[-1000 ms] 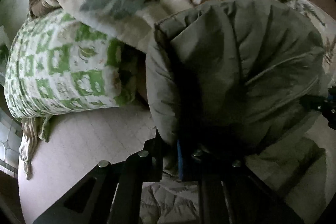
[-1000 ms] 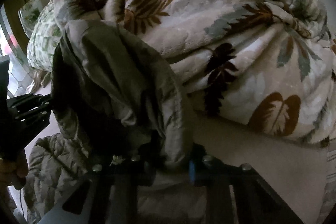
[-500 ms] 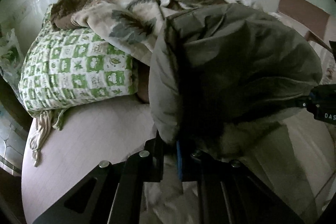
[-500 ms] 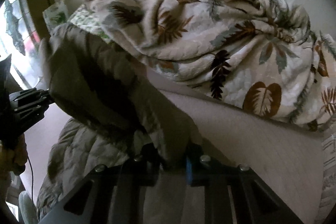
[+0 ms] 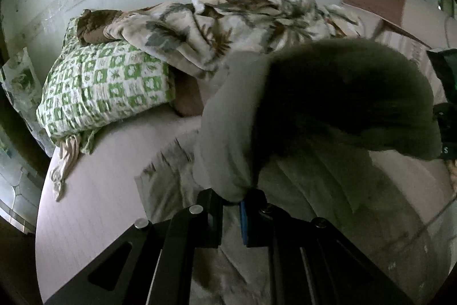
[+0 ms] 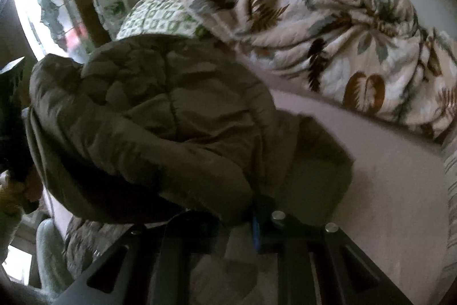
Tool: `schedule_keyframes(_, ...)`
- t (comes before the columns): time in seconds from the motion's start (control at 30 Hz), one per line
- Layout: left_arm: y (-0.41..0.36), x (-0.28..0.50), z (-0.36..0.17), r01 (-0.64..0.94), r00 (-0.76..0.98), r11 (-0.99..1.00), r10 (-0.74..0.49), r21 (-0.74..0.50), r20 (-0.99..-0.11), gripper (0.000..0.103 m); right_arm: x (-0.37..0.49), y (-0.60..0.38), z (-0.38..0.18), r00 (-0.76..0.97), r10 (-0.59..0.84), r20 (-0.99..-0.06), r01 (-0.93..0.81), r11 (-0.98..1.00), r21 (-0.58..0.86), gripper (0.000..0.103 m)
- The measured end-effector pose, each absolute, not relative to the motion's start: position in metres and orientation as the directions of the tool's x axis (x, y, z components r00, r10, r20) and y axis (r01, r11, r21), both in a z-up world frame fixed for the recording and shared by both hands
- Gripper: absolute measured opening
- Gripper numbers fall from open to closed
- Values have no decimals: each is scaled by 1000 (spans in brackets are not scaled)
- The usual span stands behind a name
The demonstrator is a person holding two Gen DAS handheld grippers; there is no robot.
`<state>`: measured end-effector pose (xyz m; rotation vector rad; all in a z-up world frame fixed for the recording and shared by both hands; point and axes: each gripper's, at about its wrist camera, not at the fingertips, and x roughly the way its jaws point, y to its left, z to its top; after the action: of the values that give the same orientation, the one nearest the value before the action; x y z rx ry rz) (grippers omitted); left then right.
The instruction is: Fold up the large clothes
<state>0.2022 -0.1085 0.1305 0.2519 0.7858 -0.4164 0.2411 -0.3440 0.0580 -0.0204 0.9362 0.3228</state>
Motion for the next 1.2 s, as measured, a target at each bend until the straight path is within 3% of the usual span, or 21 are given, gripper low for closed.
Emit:
schedule_keyframes(0.37,-87,154,41,455,564,879,-157,146,-810,8,195,-342,-20,458,280,-844,-258,950,175,19)
schedule_keyframes(0.6,-74,144,-28,414,493,898,-86,146,-865,6,199,-322,-70,410,206,-888,-252,962,107,19)
schedule_keyframes(1.2,-61,164,20,348,570,937,-204,10,-796,7,196,-319,-87,411,145,-900,-255,966,40,19)
